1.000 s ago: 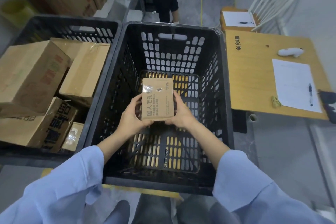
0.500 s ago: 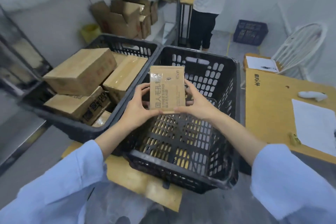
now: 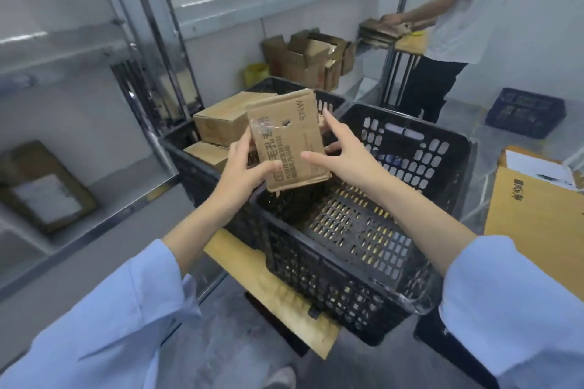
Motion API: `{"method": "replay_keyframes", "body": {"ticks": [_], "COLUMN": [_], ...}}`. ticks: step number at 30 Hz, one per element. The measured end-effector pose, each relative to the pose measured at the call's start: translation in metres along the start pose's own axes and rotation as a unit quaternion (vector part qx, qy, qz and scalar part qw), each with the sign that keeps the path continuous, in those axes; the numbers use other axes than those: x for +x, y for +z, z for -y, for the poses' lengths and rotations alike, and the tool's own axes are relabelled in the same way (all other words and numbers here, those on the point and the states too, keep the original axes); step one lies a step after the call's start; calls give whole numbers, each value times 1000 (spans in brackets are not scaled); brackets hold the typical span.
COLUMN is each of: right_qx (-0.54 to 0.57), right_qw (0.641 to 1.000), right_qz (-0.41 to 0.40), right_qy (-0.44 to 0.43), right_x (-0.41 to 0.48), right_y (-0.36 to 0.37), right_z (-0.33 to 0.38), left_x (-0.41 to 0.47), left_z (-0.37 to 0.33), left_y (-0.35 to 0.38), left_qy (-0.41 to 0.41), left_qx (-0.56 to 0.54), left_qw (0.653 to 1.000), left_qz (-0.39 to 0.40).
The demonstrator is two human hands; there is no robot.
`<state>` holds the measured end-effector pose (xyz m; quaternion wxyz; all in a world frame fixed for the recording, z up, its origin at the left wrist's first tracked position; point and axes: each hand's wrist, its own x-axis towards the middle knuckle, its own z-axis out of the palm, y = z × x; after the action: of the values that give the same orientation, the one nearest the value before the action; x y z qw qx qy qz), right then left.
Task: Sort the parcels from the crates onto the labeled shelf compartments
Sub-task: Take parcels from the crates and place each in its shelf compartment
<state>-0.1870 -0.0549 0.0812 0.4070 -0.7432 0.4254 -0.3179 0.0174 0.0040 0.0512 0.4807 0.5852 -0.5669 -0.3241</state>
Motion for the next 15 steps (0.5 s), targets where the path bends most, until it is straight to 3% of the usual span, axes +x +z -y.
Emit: {"method": "replay_keyframes", "body": {"ticks": [15], "right_qx": [128], "right_qw": [976], "right_qz": [163], "right_qy": [-64], "right_x": [-8], "right_y": [138], "right_z": [67], "left_x": [-122], "left_z": [8], "left_y": [-116], "left_qy": [-97], "left_qx": [-45], "left_qw": [975], "left_qz": [-195]}}
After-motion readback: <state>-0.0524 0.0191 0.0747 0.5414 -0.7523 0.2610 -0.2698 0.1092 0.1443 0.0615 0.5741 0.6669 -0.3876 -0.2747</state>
